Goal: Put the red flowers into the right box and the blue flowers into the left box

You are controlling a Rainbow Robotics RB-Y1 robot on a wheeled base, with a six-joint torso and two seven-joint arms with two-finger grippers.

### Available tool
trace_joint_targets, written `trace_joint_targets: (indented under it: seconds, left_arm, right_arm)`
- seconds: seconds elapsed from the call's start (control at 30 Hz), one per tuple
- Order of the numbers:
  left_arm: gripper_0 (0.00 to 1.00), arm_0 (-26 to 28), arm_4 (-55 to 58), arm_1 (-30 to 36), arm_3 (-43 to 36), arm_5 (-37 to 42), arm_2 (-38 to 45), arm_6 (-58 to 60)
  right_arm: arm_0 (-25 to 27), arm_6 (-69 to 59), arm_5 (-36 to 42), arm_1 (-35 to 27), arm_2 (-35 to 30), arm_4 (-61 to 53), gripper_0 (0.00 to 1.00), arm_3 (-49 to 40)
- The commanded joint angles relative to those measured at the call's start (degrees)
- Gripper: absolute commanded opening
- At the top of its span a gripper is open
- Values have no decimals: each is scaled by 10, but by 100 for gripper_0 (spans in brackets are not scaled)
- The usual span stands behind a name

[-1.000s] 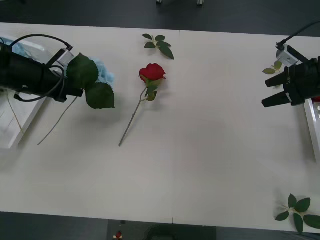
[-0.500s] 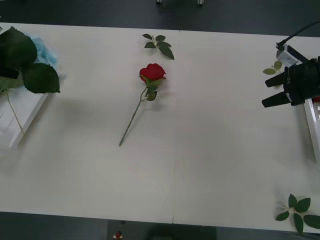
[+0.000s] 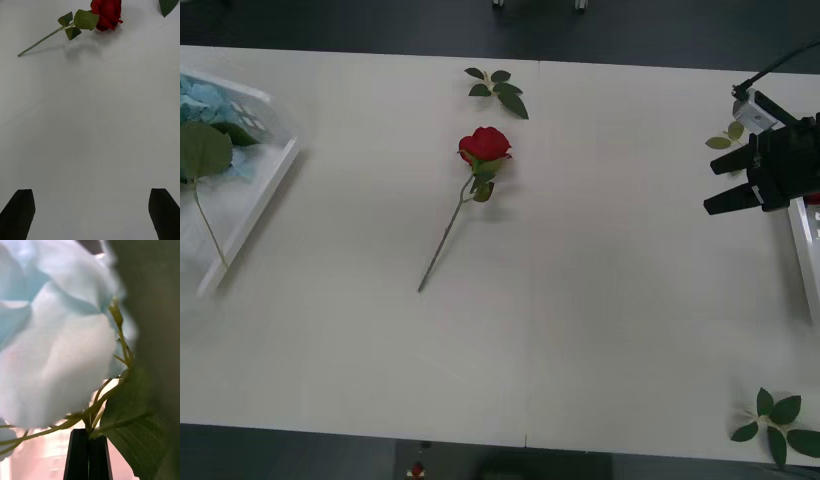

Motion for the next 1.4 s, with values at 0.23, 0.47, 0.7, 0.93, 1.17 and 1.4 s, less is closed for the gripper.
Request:
trace_joint_targets:
  seconds: [0.23,0.47,0.7,0.93,1.17,1.4]
  left_arm:
    - [0,-4,-150,20,-16,-82,22,30]
    - [0,14,-165,0,-16,-90,-14,119]
    - [0,18,-161,-30,-16,-140,-52,164]
    - [0,19,-196,-65,-15,-208,-58,180]
    - [0,49,-205,-99,-15,-294,-58,191]
    - [0,96,-188,-145,-15,-389,-58,212]
  right_arm:
    - [-4,-9,-1,7,-4,-2,89,-1]
    - [-4,-9,-1,7,-4,-2,88,-1]
    - [-4,-9,-1,7,-4,-2,88,-1]
    - [-4,-9,-1,7,-4,-2,88,-1]
    - [-4,-9,-1,7,-4,-2,88,-1]
    - [-4,-9,-1,7,-4,-2,89,-1]
